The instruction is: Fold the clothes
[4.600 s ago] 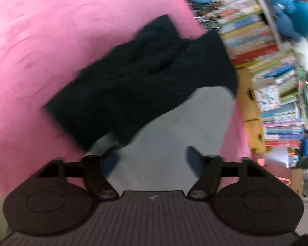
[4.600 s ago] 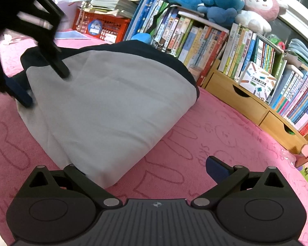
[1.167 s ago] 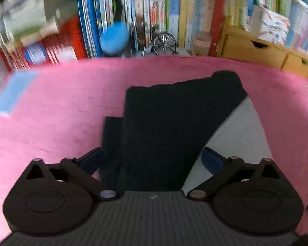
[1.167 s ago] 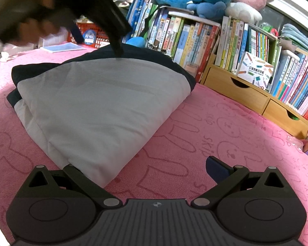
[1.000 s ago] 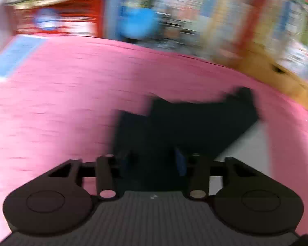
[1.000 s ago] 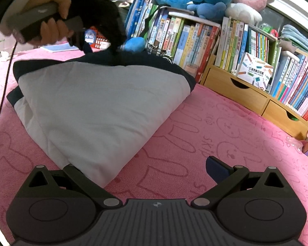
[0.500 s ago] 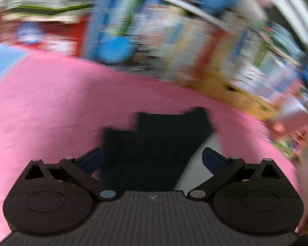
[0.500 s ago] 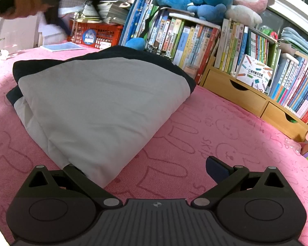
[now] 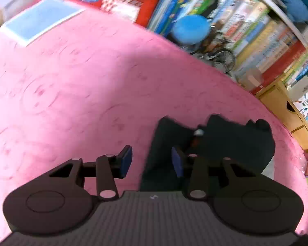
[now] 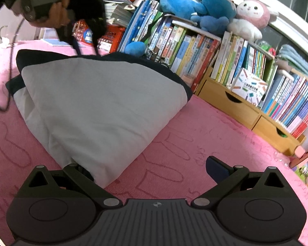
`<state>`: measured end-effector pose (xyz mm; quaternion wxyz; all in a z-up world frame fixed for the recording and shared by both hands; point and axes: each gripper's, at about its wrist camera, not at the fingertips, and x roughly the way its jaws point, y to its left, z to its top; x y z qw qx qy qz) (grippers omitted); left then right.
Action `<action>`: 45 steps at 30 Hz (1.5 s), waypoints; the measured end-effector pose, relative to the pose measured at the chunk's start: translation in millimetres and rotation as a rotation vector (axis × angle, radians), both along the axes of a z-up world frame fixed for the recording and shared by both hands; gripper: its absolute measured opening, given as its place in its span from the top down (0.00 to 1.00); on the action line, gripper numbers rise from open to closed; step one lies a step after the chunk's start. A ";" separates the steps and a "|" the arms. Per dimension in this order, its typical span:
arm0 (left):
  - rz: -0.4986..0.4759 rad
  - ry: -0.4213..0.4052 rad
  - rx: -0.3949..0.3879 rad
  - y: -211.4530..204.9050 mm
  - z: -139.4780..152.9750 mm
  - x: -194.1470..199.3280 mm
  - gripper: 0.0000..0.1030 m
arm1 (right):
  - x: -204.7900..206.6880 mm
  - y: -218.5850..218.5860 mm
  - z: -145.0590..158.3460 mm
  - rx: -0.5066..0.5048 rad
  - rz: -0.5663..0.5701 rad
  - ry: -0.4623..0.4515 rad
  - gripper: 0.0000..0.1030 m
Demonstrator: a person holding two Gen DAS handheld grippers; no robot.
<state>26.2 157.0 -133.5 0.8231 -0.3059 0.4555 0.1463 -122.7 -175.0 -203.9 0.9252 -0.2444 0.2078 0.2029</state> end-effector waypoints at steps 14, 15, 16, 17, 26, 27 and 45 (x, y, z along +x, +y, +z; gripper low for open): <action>-0.173 -0.024 -0.222 -40.1 -0.6 -105.1 0.21 | -31.2 40.1 40.0 -0.091 0.568 -0.303 0.00; -0.148 -0.032 -0.283 -40.1 -9.8 -106.7 0.21 | -29.0 46.9 40.7 -0.066 0.577 -0.295 0.00; -0.114 -0.031 -0.349 -39.3 -18.6 -107.4 0.22 | -28.2 53.1 40.3 -0.050 0.597 -0.291 0.00; -0.077 -0.024 -0.420 -37.8 -28.4 -107.1 0.24 | -30.3 59.6 38.3 -0.050 0.633 -0.295 0.00; -0.086 -0.244 -0.672 -26.3 -18.1 -116.0 0.27 | -45.4 117.0 11.6 -0.129 0.716 -0.418 0.00; -0.096 -0.251 -0.672 -26.3 -16.0 -116.1 0.27 | -45.1 122.4 9.3 -0.144 0.713 -0.433 0.00; -0.158 -0.140 -0.208 5.3 19.9 -119.5 0.24 | -5.7 162.1 18.2 -0.346 0.518 -0.135 0.73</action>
